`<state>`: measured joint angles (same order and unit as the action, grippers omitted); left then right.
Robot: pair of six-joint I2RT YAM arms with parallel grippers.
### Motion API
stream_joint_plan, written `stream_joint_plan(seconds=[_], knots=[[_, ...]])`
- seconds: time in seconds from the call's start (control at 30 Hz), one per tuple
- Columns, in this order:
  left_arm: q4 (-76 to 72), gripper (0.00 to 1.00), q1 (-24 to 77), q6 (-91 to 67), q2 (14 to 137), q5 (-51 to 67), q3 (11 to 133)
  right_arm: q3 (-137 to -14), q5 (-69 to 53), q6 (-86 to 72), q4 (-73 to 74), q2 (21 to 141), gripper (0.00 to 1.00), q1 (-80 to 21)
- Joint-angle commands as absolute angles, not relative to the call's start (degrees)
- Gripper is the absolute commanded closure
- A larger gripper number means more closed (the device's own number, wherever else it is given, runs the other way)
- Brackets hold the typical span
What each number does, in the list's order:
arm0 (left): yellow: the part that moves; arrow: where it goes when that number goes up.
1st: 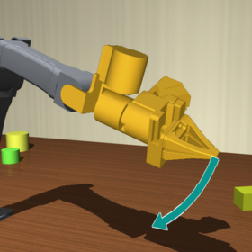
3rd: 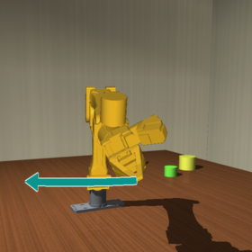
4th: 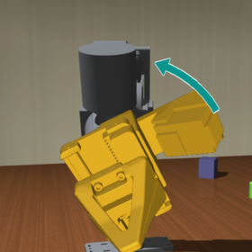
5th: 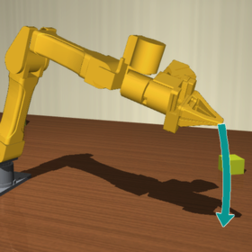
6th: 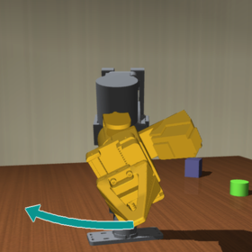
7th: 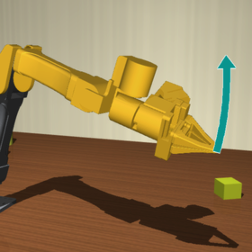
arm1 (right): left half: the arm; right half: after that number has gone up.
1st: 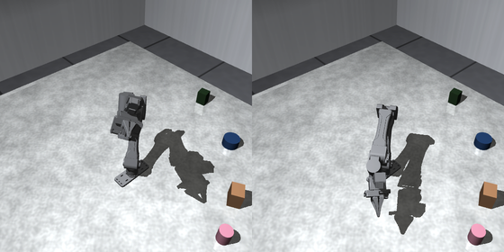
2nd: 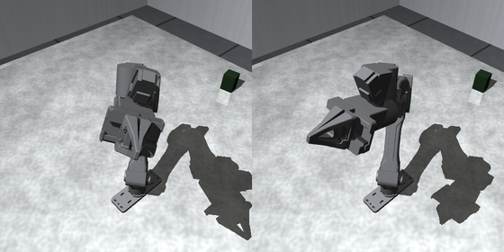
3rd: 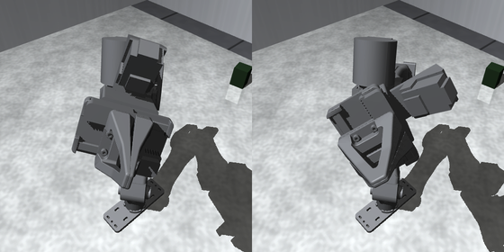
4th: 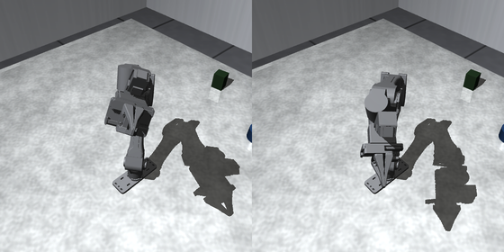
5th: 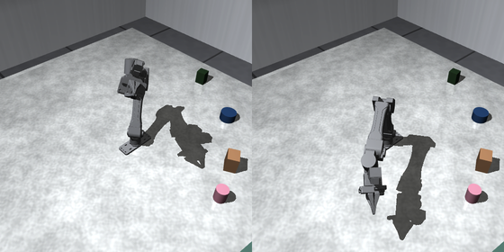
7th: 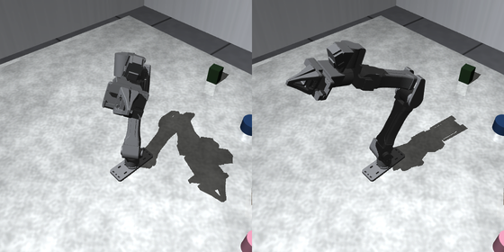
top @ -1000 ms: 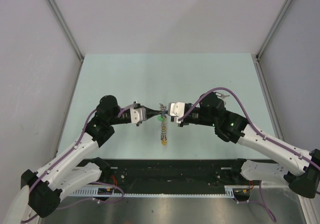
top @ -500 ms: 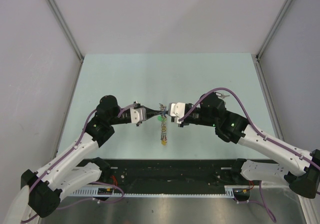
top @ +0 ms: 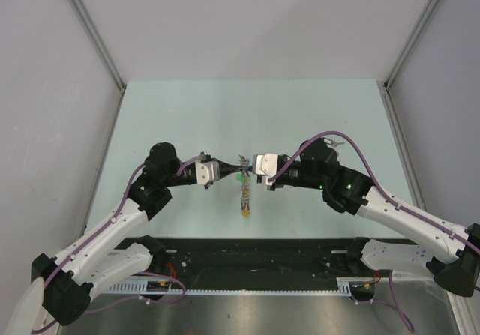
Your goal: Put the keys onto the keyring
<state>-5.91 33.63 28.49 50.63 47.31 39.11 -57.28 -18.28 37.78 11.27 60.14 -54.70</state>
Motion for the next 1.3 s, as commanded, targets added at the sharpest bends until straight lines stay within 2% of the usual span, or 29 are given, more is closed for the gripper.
stream_joint_plan(seconds=[0.0,1.27], knots=[[-8.7,1.0,34.0,29.3,49.8,48.3,40.9,-59.9,-19.2,38.3,10.1,59.2,1.0,-55.2],[-7.6,1.0,33.9,30.1,49.6,50.8,41.1,-61.4,-17.7,39.3,13.7,60.7,1.0,-55.3]])
